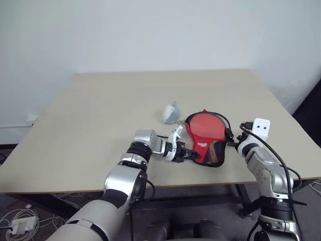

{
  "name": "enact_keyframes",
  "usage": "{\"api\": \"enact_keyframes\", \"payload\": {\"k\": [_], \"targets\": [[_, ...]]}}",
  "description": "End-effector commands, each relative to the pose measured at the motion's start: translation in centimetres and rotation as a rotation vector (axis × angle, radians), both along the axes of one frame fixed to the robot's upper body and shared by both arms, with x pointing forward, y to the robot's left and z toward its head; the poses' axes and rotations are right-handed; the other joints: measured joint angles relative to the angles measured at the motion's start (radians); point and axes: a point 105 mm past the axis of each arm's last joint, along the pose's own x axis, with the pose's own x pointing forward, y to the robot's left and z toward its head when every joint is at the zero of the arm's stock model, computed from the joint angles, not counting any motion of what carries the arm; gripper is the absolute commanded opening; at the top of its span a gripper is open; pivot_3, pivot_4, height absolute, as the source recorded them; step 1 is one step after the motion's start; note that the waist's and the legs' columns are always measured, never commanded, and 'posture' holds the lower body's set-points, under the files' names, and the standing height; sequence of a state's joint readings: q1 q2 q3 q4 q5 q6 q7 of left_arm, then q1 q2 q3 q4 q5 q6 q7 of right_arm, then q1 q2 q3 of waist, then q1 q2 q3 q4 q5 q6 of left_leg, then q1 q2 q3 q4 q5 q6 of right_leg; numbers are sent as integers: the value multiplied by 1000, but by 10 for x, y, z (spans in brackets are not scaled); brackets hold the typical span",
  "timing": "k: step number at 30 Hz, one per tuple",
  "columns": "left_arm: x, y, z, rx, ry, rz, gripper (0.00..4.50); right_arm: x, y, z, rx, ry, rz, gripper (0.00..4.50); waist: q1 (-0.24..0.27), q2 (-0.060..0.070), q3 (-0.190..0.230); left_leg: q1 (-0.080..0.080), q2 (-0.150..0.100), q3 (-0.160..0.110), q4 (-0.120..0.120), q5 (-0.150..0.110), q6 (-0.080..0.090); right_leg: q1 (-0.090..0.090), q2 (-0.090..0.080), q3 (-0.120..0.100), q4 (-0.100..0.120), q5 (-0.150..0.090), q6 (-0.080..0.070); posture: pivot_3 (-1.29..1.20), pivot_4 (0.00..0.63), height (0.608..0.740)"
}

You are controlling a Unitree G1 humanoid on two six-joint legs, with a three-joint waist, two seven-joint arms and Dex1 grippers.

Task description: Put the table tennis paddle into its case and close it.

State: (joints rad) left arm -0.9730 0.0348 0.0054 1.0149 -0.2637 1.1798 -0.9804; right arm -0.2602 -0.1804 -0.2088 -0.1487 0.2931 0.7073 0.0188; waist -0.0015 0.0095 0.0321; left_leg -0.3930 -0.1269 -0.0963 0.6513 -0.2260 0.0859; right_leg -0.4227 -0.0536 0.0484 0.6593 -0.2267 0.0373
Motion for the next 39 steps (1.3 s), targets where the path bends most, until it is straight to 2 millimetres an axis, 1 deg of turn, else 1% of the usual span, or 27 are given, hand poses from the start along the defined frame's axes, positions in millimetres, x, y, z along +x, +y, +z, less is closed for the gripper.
{"api": "enact_keyframes", "payload": {"k": [1,5,9,10,16,20,25,28,29,31,34,36,38,39], "targets": [[-15,-5,19,-95,87,-72,9,2,1,15,-22,-64,0,4500,0,0,0,0,0,0,-1,0,0,0,0,1,0,0,0,0,0,740],[-23,-2,26,-116,164,-58,9,-1,2,11,-24,-56,-3,4500,1,0,0,0,1,0,-1,0,0,-1,0,1,0,0,0,0,0,740],[-43,1,26,-186,330,-84,9,-3,3,8,-39,-48,4,4500,0,0,0,0,0,0,-1,0,0,-1,0,1,0,0,0,0,0,740],[-47,1,25,-188,338,-104,9,-3,4,8,-42,-48,7,4500,0,0,0,0,1,0,-1,0,-1,-1,1,1,0,0,0,0,0,740],[-71,3,21,-145,328,-241,9,-3,4,9,-47,-48,11,4500,0,0,0,0,1,0,-1,1,-1,-1,0,2,0,0,0,0,0,740],[-81,8,22,-119,297,-290,9,-5,3,7,-50,-43,8,4500,1,0,0,0,1,0,-1,1,-1,-1,1,3,0,0,0,0,0,740],[-84,10,24,-117,274,-288,9,-7,2,3,-56,-30,7,4500,1,0,0,0,1,0,-1,1,-1,-1,1,4,0,0,0,0,0,740],[-79,10,26,-134,243,-251,9,-5,2,5,-55,-31,7,4500,1,0,0,0,1,1,-1,1,-2,-1,1,3,0,0,0,0,0,740],[-78,11,29,-151,228,-241,580,-5,1,5,-55,-31,8,4500,1,0,0,0,1,1,-1,1,-2,-2,1,3,0,0,0,0,0,740],[-78,12,31,-164,213,-231,1109,-3,1,4,-55,-29,9,4500,1,0,0,0,1,1,-1,1,-2,-1,1,3,0,0,0,0,0,740],[-78,14,28,-144,210,-224,2141,-2,4,4,-54,-25,23,4500,1,0,0,1,1,1,-1,2,-3,-1,1,3,0,0,0,0,0,740],[-77,19,23,-90,188,-219,2822,0,6,5,-53,-25,33,4500,1,0,0,1,1,1,-1,2,-3,-1,1,3,0,0,0,0,0,740],[-71,25,17,-9,140,-196,3458,1,7,6,-54,-27,36,4500,1,0,0,1,1,1,-2,2,-3,-2,1,3,0,0,0,0,0,740],[-65,28,19,-7,97,-179,3739,2,8,7,-50,-32,41,4500,1,0,0,1,1,1,-2,2,-3,-1,1,3,0,0,0,0,0,740]]}}
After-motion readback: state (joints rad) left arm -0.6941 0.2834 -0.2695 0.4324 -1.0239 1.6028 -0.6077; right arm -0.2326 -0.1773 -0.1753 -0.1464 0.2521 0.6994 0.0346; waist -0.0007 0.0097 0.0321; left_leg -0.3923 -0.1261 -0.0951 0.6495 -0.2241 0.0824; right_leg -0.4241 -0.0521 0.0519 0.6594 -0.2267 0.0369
